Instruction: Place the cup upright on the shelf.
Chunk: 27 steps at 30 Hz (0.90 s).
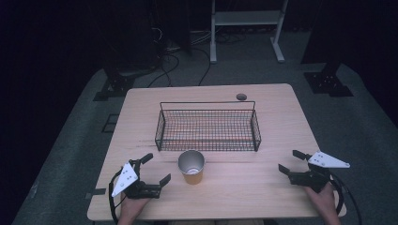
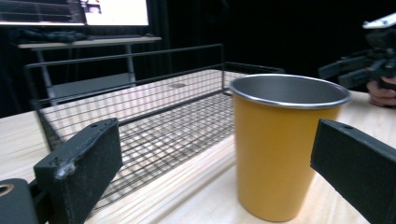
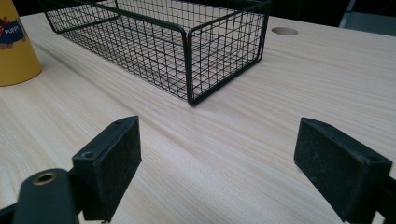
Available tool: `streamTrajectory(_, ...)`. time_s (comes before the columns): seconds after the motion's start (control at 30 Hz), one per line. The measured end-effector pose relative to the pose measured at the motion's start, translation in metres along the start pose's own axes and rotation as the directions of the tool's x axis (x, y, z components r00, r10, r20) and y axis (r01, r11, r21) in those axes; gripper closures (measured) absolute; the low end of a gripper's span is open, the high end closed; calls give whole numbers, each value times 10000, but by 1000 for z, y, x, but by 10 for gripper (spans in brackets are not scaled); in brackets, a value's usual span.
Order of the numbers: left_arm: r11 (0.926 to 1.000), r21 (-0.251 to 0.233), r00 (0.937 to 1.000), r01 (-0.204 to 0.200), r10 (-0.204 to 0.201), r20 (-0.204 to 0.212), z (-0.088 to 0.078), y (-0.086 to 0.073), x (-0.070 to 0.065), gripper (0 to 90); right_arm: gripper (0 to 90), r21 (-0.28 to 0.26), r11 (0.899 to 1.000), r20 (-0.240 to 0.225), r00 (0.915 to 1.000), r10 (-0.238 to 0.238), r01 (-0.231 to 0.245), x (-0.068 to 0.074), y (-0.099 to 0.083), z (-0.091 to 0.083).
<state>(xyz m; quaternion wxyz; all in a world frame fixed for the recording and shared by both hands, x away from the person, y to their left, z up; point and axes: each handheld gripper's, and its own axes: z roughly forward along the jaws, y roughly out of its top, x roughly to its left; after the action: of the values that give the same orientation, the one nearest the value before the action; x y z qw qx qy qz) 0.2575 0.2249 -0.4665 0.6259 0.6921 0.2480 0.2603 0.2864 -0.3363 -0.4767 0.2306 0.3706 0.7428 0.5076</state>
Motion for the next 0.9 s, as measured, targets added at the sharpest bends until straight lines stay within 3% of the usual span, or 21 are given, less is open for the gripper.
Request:
streamTrajectory(0.3, 9977, 427, 9972, -530, 506, 551, 17, 2, -19, 12, 137, 2, 10000, 5, 10000, -25, 25, 0, 0, 0)
streamTrajectory(0.47, 9967, 609, 9949, -539, 484, 886, 26, 3, -26, 13, 137, 7, 10000, 11, 10000, -23, 23, 0, 0, 0)
streamTrajectory(0.9, 9934, 1084, 9926, -382, 252, 1190, 42, 7, -32, 13, 138, 8, 10000, 41, 10000, 4, -4, 0, 0, 0)
